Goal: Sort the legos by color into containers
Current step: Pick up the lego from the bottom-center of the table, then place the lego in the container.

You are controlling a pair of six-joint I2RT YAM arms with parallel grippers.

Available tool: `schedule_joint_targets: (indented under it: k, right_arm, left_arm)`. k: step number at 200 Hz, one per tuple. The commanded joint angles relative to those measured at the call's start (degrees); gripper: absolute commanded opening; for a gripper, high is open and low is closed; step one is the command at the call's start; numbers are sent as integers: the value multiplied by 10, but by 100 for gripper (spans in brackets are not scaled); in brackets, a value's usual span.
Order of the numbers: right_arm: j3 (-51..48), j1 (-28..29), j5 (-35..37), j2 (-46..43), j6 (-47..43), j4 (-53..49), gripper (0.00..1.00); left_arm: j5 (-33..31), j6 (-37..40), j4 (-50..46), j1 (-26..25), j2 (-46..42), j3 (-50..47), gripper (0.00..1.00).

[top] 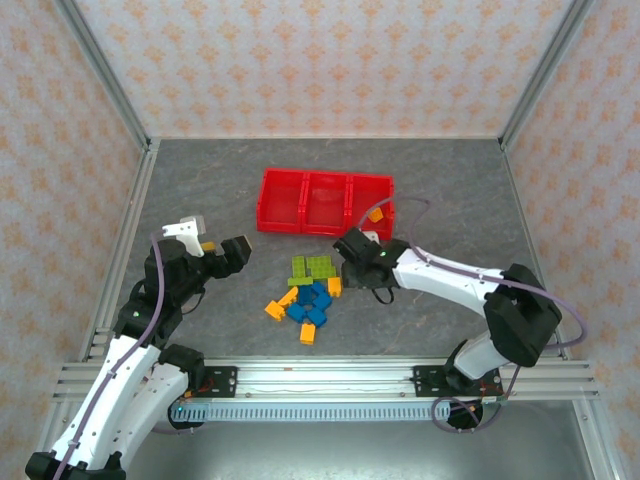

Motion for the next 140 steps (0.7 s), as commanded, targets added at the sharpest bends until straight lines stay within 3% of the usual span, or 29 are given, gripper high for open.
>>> schedule_joint_targets:
  k: [1,66,113,140]
  right_arm:
    - [35,-27,54,-14,-45,-9,45]
    - [187,-138,23,91,-164,56,43]
    - [290,-181,-16,202,-180,78,42]
    - [334,-192,-13,246,-177,69,52]
  left_arm:
    - [1,1,8,-4,-7,-3,99]
    - [-3,1,6,-5,-10,-2,99]
    - [-7,0,6,-4,-19,-2,99]
    - [-11,-1,6,-4,-21,-3,99]
